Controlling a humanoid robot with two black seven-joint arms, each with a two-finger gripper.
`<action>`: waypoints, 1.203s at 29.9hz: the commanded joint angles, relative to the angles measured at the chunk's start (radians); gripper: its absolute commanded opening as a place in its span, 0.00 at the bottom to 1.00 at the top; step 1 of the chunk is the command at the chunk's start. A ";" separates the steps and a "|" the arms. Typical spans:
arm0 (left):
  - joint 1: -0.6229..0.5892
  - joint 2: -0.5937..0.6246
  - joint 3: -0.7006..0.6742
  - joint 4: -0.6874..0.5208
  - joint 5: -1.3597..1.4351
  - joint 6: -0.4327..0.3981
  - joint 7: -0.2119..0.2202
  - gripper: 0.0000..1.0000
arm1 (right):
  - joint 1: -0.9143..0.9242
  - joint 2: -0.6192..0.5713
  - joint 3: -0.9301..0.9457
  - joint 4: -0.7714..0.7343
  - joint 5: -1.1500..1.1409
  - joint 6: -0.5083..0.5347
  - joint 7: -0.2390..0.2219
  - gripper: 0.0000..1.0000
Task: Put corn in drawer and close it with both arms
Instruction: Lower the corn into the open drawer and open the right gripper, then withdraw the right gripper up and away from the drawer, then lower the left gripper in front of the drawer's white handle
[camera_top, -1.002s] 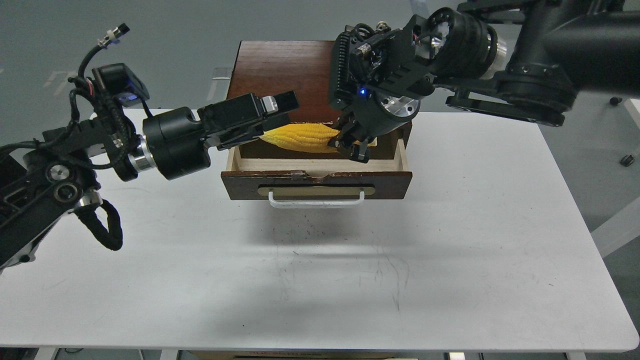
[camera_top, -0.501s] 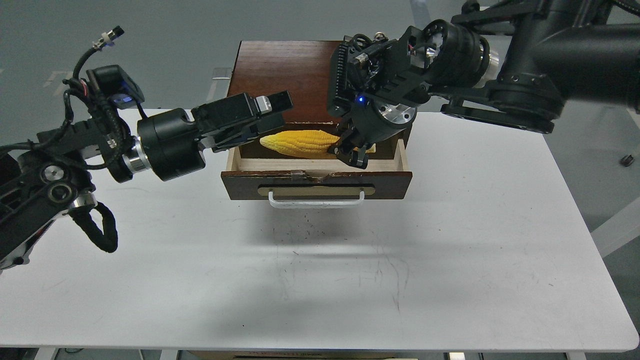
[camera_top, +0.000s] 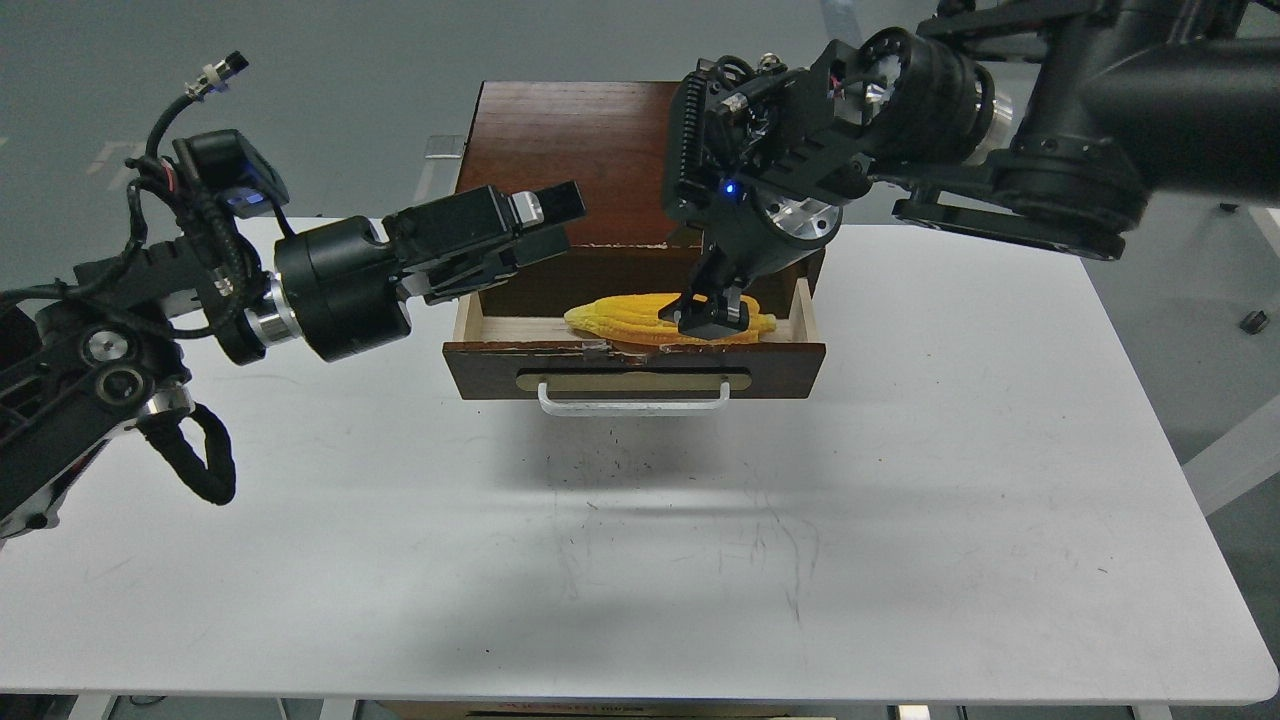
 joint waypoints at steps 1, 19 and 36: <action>0.000 0.000 0.002 0.000 0.000 0.000 0.000 0.97 | 0.030 -0.078 0.008 0.040 0.055 0.001 0.000 0.84; 0.000 -0.005 0.014 -0.003 0.005 0.000 0.003 0.97 | -0.259 -0.653 0.209 0.060 0.782 -0.002 0.000 0.96; 0.001 -0.025 0.144 -0.064 0.123 0.000 -0.003 0.82 | -0.803 -0.733 0.471 -0.074 1.503 -0.006 0.000 0.96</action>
